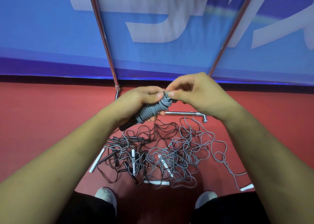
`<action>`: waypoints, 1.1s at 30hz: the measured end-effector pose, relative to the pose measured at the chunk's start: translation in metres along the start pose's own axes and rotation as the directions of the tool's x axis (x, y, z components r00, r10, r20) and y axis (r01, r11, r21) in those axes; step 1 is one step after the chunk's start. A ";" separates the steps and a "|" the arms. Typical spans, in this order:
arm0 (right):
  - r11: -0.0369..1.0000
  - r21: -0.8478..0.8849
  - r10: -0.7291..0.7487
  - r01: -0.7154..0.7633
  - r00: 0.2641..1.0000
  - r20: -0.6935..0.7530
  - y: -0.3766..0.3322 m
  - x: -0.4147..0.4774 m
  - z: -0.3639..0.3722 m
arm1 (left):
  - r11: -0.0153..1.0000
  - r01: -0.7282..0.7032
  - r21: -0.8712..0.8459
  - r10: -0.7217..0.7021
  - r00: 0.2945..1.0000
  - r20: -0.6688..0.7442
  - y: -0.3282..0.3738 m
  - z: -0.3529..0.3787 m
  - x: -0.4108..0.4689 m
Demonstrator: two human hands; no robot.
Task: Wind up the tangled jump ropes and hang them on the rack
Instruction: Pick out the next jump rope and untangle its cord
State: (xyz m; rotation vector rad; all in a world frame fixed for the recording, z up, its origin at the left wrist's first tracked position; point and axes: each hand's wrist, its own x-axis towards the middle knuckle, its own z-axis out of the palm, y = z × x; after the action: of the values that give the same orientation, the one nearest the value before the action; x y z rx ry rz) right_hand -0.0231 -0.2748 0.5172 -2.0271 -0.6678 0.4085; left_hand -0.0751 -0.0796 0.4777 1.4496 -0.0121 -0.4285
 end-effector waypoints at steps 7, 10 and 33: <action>0.952 0.305 0.090 -0.016 0.969 -0.231 0.005 0.006 0.010 | 0.997 -0.065 0.049 0.065 0.998 0.001 0.007 0.014 0.004; 0.851 0.525 0.159 0.009 0.948 -0.274 0.003 0.010 0.007 | 0.998 -0.057 -0.030 0.057 0.998 0.001 0.013 0.017 0.007; 0.966 0.192 -0.068 0.173 0.887 -0.457 -0.142 0.018 -0.130 | 0.804 -0.345 0.485 0.472 0.865 -0.168 0.162 0.041 0.005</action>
State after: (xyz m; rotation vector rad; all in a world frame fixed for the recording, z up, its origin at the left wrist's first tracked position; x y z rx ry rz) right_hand 0.0177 -0.2930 0.7050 -1.7600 -0.4330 -0.0615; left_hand -0.0372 -0.1106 0.6372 1.8897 -0.2078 0.1639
